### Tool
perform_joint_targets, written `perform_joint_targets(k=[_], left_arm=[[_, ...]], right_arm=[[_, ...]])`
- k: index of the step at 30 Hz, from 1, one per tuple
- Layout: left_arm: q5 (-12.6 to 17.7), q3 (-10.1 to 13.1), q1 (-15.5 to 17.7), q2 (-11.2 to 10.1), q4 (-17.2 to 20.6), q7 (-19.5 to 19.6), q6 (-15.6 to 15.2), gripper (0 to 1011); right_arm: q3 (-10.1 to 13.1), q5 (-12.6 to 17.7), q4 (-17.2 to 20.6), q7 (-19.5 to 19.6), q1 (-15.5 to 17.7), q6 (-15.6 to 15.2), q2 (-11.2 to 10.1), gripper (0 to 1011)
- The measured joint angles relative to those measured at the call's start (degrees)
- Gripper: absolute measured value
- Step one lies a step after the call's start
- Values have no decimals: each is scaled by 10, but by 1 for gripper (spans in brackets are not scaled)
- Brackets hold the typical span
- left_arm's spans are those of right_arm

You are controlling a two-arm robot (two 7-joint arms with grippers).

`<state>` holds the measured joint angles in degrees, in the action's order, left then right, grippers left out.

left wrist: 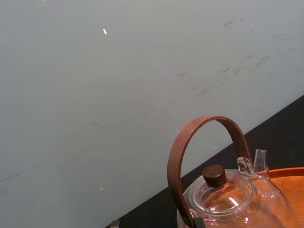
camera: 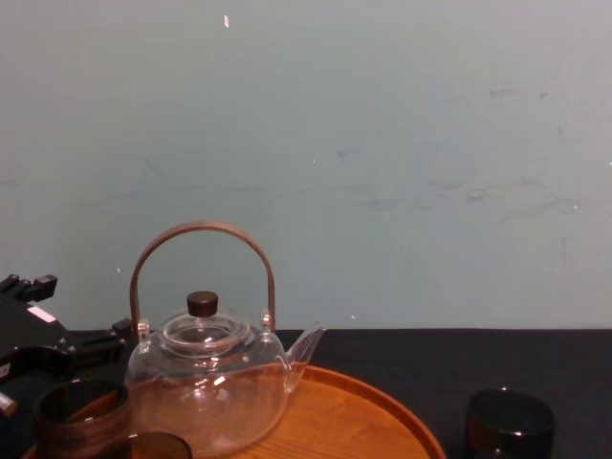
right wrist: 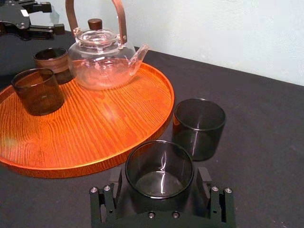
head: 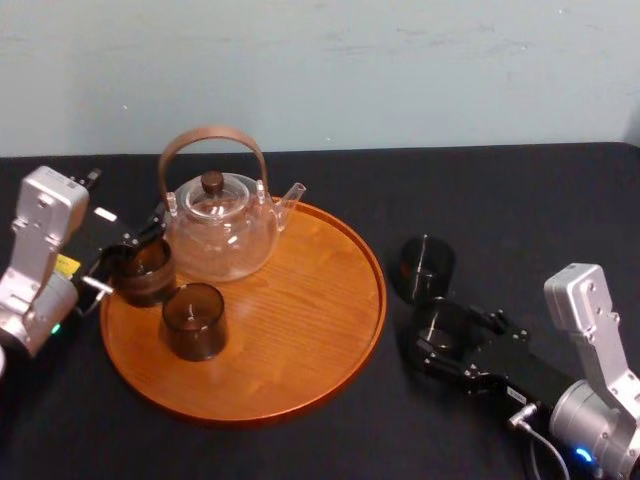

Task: Pick up the glass from the table and place it on the tray.

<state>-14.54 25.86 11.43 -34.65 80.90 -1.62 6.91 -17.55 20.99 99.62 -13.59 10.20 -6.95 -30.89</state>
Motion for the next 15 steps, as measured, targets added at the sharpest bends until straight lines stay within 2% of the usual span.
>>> perform_joint_targets(k=[15], left_arm=[[0, 0, 0, 0, 0, 0, 0, 1001]], right_arm=[[-2, -17, -40, -28, -29, -10, 32, 1002]])
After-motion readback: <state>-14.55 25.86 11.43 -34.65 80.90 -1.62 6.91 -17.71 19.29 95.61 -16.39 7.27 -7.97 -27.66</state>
